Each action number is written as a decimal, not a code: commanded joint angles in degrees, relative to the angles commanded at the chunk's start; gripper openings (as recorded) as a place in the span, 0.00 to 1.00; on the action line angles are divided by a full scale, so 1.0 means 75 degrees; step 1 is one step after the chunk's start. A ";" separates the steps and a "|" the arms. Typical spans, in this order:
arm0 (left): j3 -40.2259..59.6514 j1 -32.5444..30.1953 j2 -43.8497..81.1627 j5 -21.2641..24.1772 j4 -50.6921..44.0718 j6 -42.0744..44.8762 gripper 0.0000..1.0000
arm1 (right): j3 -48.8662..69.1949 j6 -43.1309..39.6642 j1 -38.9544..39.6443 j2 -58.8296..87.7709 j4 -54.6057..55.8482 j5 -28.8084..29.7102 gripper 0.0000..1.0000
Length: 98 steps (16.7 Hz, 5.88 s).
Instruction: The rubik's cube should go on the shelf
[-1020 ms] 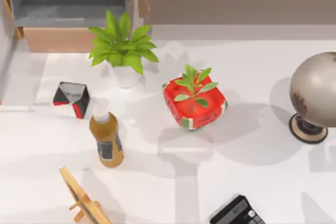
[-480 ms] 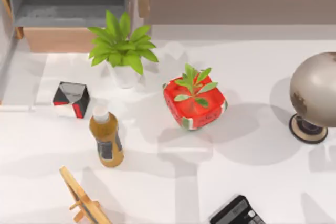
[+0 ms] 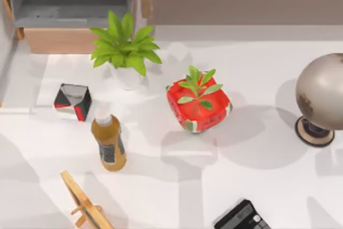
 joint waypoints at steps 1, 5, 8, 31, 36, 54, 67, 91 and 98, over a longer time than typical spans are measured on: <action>0.0514 -0.0237 0.0173 -0.0109 -0.0842 -0.0352 1.00 | 0.0000 0.0000 0.0000 0.0000 0.0000 0.0000 1.00; 0.2288 -0.1160 0.0881 -0.0425 -0.3906 -0.1643 1.00 | 0.0000 0.0000 0.0000 0.0000 0.0000 0.0000 1.00; 0.3255 -0.1729 0.1380 -0.0558 -0.5701 -0.2415 1.00 | 0.0000 0.0000 0.0000 0.0000 0.0000 0.0000 1.00; 0.4120 -0.2103 0.1546 -0.0635 -0.7562 -0.3018 1.00 | 0.0000 0.0000 0.0000 0.0000 0.0000 0.0000 1.00; 0.3409 -0.2300 0.2521 -0.0659 -0.6099 -0.3224 1.00 | 0.0000 0.0000 0.0000 0.0000 0.0000 0.0000 1.00; 0.3403 -0.2333 0.2598 -0.0659 -0.6011 -0.3241 0.02 | 0.0000 0.0000 0.0000 0.0000 0.0000 0.0000 1.00; 0.3502 -0.2270 0.2558 -0.0672 -0.6327 -0.3149 0.00 | 0.0000 0.0000 0.0000 0.0000 0.0000 0.0000 1.00; 0.4061 -0.2527 0.1630 -0.0872 -0.7223 -0.3279 0.00 | 0.0000 0.0000 0.0000 0.0000 0.0000 0.0000 1.00; 0.2136 -0.4714 -0.0587 -0.1330 -0.6476 -0.3341 0.00 | 0.0000 0.0000 0.0000 0.0000 0.0000 0.0000 1.00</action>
